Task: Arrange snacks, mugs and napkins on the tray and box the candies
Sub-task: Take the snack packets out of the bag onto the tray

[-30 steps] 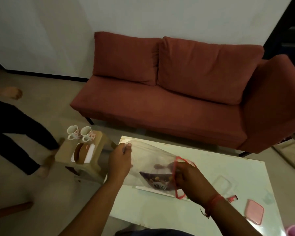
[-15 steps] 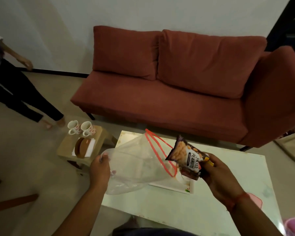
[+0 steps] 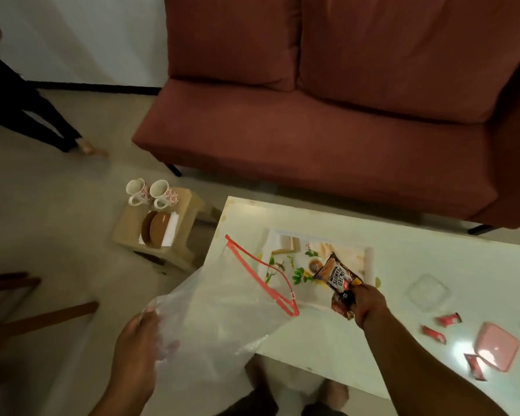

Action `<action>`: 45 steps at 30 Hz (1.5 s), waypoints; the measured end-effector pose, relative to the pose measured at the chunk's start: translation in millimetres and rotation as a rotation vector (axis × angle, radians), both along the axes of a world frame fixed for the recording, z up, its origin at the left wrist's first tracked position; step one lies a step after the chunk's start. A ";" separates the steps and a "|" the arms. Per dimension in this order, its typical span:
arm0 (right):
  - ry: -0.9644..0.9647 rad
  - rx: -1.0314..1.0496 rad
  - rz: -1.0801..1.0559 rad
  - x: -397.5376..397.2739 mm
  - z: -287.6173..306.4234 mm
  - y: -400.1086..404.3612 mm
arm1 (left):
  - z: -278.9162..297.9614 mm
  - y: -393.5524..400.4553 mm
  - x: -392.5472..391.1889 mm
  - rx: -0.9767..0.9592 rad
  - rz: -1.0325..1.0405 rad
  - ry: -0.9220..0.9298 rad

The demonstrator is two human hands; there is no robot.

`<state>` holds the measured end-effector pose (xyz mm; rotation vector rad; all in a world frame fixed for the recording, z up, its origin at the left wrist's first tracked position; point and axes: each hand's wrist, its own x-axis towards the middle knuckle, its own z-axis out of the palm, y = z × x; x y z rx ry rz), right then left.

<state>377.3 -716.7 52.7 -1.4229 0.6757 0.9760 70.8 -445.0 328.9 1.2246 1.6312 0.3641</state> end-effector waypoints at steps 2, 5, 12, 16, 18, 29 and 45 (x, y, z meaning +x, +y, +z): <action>0.095 -0.028 -0.059 0.1 -21.4 22.8 | -7.8 8.5 -6.6 0.008 0.003 0.052; 0.161 -0.029 -0.117 -5.2 1.6 64.5 | -19.7 20.3 -10.6 0.022 -0.008 0.105; 0.168 -0.011 -0.139 -2.1 -42.7 65.5 | -33.7 31.0 -1.3 -0.018 0.024 0.070; -0.071 -0.395 -0.038 -25.4 23.7 47.7 | -25.7 37.1 9.3 -0.078 0.020 -0.005; -0.249 -0.397 0.047 -43.9 72.7 47.0 | -21.3 41.2 14.6 -0.118 0.021 -0.053; -0.257 0.392 0.112 -123.7 274.6 59.7 | 24.6 52.7 63.3 -0.309 -0.065 -0.261; -0.647 0.470 0.009 -119.1 401.3 -11.2 | 46.0 0.8 142.6 -0.170 -1.283 -0.331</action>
